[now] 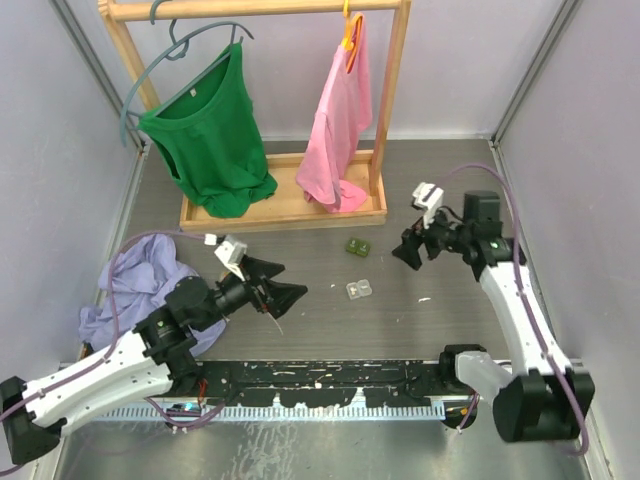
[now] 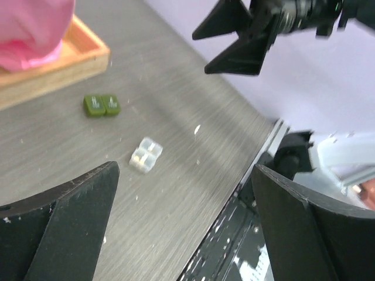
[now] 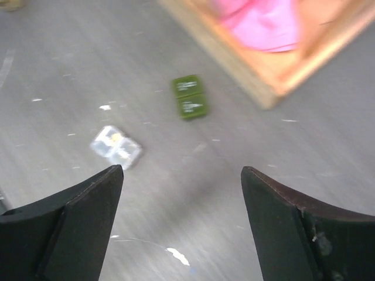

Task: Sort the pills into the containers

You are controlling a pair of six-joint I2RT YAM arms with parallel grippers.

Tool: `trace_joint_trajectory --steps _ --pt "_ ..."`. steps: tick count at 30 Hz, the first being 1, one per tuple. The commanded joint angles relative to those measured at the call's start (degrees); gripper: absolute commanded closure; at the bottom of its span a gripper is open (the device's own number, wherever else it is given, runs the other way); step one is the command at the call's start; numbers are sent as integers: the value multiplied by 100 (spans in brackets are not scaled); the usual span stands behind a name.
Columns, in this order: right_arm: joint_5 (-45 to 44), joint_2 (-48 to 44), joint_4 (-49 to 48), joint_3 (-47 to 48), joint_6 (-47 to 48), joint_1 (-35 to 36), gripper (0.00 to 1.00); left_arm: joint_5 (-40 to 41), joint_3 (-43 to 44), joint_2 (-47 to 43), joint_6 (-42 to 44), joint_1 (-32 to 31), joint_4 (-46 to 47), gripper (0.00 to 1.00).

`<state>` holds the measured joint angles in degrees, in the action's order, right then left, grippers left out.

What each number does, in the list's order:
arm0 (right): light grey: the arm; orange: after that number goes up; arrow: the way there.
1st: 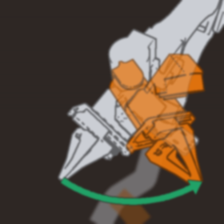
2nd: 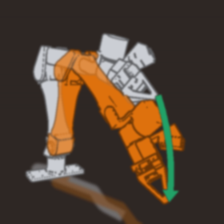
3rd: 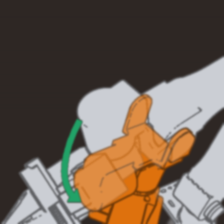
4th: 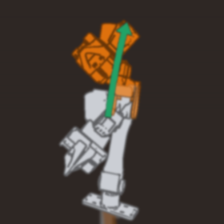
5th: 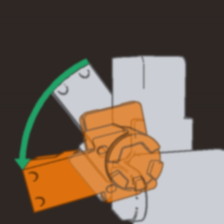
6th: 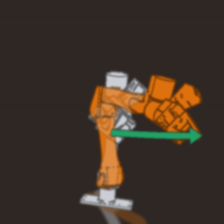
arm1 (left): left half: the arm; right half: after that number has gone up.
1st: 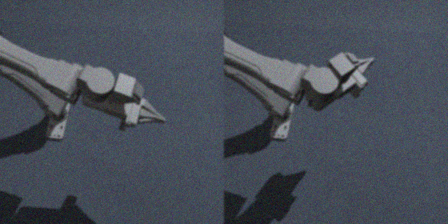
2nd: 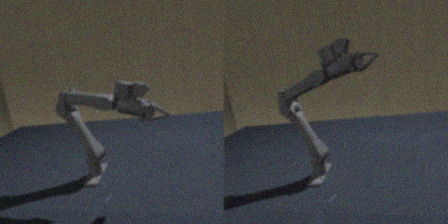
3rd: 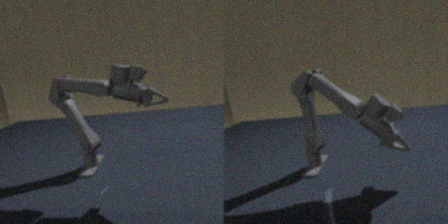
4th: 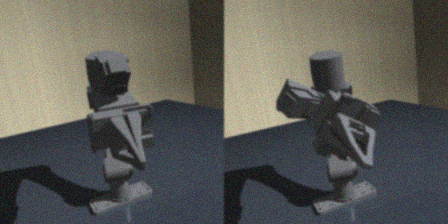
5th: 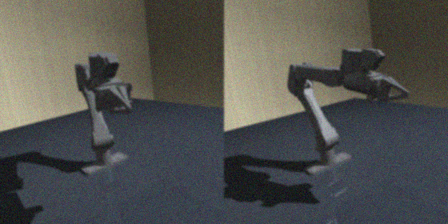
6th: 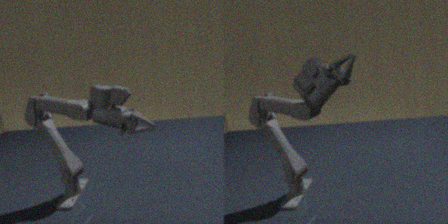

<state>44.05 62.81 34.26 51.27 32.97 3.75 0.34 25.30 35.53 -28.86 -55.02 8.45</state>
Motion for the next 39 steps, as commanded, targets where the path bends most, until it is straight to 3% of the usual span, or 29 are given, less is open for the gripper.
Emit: trace_joint_trajectory --steps 1,2,6,13,18,22,30,39 --pt "-1015 -1008 -935 -216 -97 -450 5 390 232 -788 25 13 -130 2" --pt "-1284 -1161 -1116 -165 -308 -531 1 426 394 -858 34 12 -376 2" --pt "-1566 -1549 -1175 656 -1451 -656 0 509 1371 -818 177 11 -1492 2" --pt "-548 -1600 -251 2804 -2313 -652 0 350 3057 -243 138 12 -2950 2" --pt "-514 -1523 33 3894 -2765 -656 0 127 4163 194 241 10 -3345 2" --pt "-817 -1553 116 4402 -3422 -655 0 -19 4875 555 355 10 -3657 2" --pt "-1398 -1485 320 4955 -3507 -653 0 -288 5828 1224 577 10 -3952 2" --pt "-1641 -1136 327 5143 -3721 -656 0 -228 5969 1450 926 17 -3975 2"
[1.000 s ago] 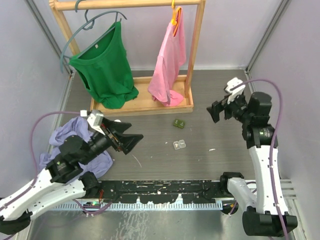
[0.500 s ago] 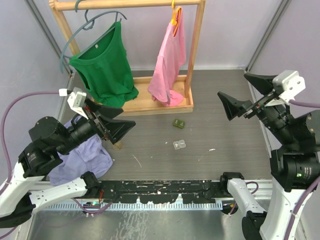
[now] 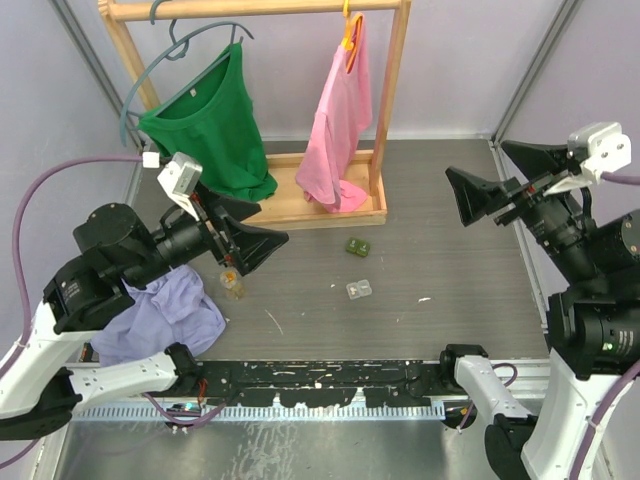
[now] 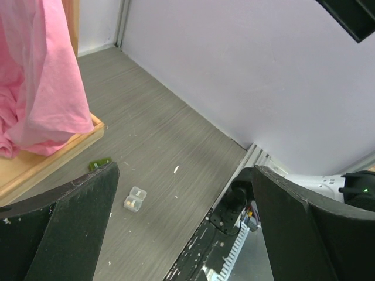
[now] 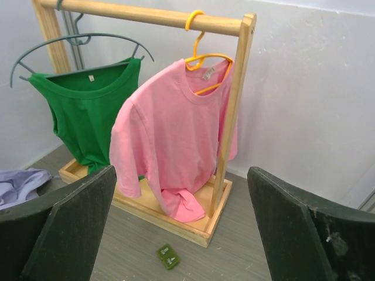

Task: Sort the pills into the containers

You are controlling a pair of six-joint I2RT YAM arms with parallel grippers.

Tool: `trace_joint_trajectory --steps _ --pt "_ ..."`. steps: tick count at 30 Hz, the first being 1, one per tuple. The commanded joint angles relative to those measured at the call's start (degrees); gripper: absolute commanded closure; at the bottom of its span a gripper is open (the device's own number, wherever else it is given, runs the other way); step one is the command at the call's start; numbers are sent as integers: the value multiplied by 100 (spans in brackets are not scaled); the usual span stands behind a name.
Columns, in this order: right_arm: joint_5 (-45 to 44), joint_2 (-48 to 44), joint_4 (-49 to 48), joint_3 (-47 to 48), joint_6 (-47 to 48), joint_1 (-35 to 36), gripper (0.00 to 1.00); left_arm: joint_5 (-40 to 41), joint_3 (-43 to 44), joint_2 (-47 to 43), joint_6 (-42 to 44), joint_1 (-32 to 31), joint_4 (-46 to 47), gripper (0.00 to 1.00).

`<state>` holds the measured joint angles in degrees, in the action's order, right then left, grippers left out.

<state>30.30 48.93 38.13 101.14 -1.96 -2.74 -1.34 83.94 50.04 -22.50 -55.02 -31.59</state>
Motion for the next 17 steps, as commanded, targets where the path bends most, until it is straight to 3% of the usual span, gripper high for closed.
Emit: trace_joint_trajectory --steps 1,8,17 --pt "-258 303 -60 173 -258 -6 0 -45 74 -5 326 11 28 2" --pt "-164 626 -14 520 -315 -32 0 58 26 -38 421 9 -22 2" --pt "78 698 -89 279 -144 -60 0 199 -17 -124 521 12 -112 2"
